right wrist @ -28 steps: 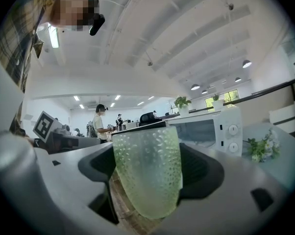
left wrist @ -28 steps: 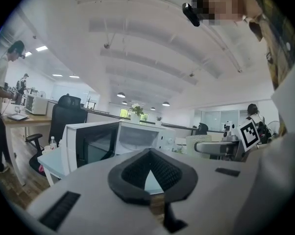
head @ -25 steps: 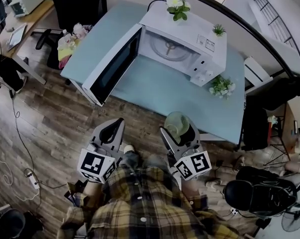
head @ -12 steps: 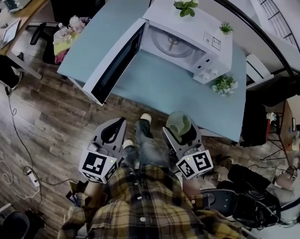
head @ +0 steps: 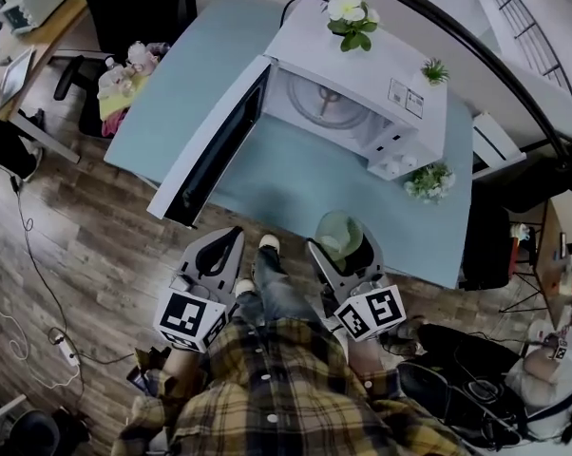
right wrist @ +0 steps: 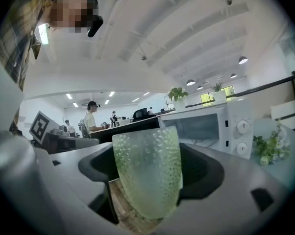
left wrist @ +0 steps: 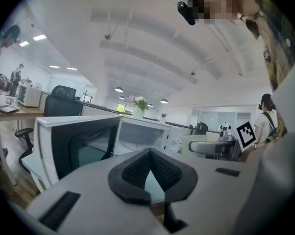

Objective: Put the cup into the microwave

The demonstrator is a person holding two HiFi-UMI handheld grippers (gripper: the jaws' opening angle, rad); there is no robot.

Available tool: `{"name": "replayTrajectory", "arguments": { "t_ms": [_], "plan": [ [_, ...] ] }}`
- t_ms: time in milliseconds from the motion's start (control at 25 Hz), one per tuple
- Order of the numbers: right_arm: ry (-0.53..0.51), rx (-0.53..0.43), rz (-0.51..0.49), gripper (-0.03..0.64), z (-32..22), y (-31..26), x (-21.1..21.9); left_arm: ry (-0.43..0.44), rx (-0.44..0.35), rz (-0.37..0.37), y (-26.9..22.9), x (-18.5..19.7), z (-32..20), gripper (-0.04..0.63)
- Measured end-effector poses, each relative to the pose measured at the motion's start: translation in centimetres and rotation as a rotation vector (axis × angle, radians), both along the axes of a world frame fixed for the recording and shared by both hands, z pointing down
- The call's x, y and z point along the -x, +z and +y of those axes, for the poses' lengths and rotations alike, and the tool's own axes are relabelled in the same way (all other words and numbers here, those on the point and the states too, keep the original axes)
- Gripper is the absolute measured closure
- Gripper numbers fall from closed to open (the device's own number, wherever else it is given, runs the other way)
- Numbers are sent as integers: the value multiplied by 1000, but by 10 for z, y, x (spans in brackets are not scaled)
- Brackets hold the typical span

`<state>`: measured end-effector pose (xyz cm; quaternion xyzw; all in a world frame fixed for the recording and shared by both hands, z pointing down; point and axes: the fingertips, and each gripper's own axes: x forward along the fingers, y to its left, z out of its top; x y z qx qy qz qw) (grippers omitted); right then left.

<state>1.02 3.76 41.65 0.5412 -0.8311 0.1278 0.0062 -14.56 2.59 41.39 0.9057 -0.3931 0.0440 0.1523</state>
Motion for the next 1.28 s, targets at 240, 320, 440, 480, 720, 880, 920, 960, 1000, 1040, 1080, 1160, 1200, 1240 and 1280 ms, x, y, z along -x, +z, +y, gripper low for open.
{"name": "replayTrajectory", "arguments": {
  "t_ms": [240, 320, 440, 480, 720, 880, 920, 960, 1000, 1040, 1080, 1160, 1200, 1240, 1280],
  "plan": [
    [19, -30, 9, 239, -52, -13, -28, 35, -30, -4, -13, -31, -54, 604],
    [17, -38, 11, 239, -68, -17, -37, 45, -37, -3, -19, -43, -69, 604],
    [7, -53, 13, 239, -91, -24, -46, 37, -57, -2, -26, -54, -92, 604],
    [5, -60, 13, 239, -98, -26, -49, 35, -63, -4, -28, -58, -99, 604],
    [-17, -76, 11, 239, -124, -28, -66, 30, -93, -3, -37, -78, -127, 604],
    [-42, -79, 10, 239, -133, -26, -69, 22, -104, -7, -37, -86, -138, 604],
    [-47, -79, 9, 239, -134, -25, -70, 23, -106, -9, -36, -88, -140, 604],
    [-51, -77, 9, 239, -135, -24, -71, 24, -107, -11, -35, -90, -142, 604],
    [-56, -74, 8, 239, -136, -23, -72, 25, -109, -11, -35, -93, -144, 604],
    [-61, -71, 7, 240, -137, -22, -73, 25, -110, -12, -35, -94, -146, 604],
    [-66, -68, 5, 239, -138, -21, -74, 24, -111, -14, -35, -96, -147, 604],
    [-75, -64, 1, 239, -139, -19, -75, 21, -110, -19, -34, -98, -149, 604],
    [-79, -61, -1, 239, -140, -18, -76, 18, -109, -21, -33, -99, -150, 604],
    [-84, -59, -3, 239, -141, -16, -77, 13, -107, -22, -32, -99, -150, 604],
    [-89, -57, -4, 239, -142, -15, -77, 8, -106, -23, -30, -99, -151, 604]
  ]
}}
